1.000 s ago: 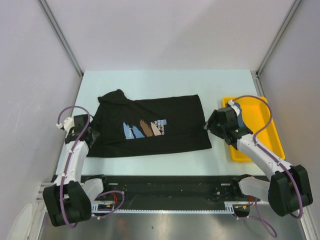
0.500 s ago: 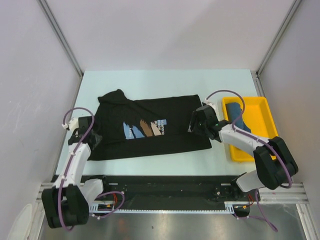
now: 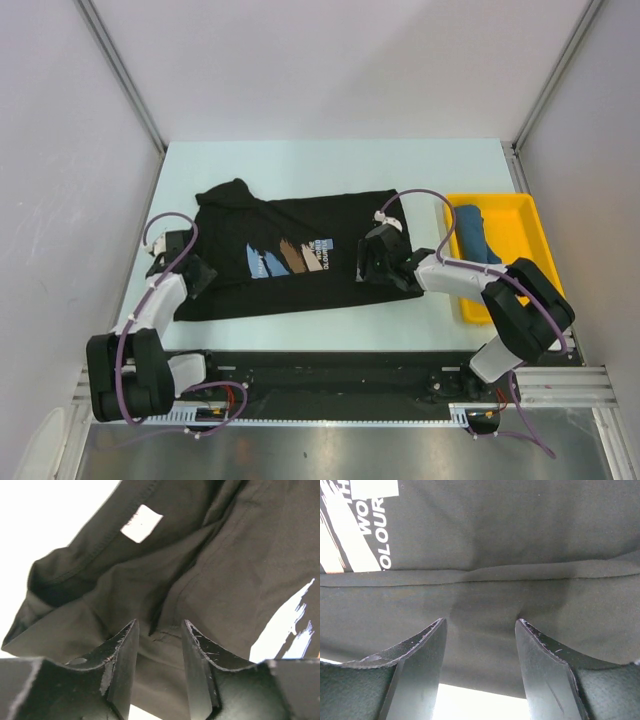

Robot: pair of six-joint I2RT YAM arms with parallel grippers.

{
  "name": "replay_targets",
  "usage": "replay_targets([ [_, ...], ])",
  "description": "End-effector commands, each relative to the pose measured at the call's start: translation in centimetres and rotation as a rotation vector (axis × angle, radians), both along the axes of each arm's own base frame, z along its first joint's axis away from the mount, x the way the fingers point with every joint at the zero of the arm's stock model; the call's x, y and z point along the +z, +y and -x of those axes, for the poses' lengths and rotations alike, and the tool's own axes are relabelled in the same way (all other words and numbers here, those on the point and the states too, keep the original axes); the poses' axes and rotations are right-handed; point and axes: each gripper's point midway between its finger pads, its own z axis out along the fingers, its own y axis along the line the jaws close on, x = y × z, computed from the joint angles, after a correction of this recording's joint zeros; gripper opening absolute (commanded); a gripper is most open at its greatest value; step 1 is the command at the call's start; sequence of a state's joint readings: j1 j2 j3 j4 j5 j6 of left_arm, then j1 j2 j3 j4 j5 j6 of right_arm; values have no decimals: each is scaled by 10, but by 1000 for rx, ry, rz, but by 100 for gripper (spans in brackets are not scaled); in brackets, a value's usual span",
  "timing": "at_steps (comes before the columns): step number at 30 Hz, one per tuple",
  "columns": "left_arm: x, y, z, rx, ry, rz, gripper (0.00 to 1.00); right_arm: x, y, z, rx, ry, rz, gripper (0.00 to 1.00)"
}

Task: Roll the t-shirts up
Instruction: Fold the T-shirt at the center of the board.

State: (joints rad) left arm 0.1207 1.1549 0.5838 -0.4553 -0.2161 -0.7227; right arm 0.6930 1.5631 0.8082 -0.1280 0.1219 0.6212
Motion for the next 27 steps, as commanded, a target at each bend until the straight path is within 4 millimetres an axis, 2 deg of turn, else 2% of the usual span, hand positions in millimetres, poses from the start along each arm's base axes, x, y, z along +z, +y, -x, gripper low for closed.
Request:
replay_targets([
  [1, 6, -11, -19, -56, -68, 35, 38, 12, 12, -15, 19, -64, -25, 62],
  [3, 6, -15, -21, -60, -69, 45, 34, 11, 11, -16, 20, -65, -18, 62],
  [8, 10, -26, -28, -88, -89, 78, 13, 13, 11, -19, 22, -75, -26, 62],
  [12, 22, -34, -46, -124, -130, 98, 1, 18, 8, -23, 15, -86, -33, 62],
  [16, 37, -45, -72, -175, -158, 104, 0, 20, 2, -27, 1, -89, -36, 62],
  [18, 35, -54, -80, -206, -150, 117, 0, 22, 0, -30, -8, -96, -39, 62],
  [19, 41, -57, -87, -217, -168, 122, 0, 23, -2, -32, -14, -99, -41, 62],
  [24, 39, -62, -106, -241, -170, 143, 0, 24, -6, -38, -28, -103, -39, 62],
  [26, 44, -80, -115, -316, -194, 170, 0, 26, -5, -41, -30, -106, -37, 62],
  [27, 38, -84, -117, -335, -177, 179, 0, 26, -5, -41, -28, -105, -34, 62],
])
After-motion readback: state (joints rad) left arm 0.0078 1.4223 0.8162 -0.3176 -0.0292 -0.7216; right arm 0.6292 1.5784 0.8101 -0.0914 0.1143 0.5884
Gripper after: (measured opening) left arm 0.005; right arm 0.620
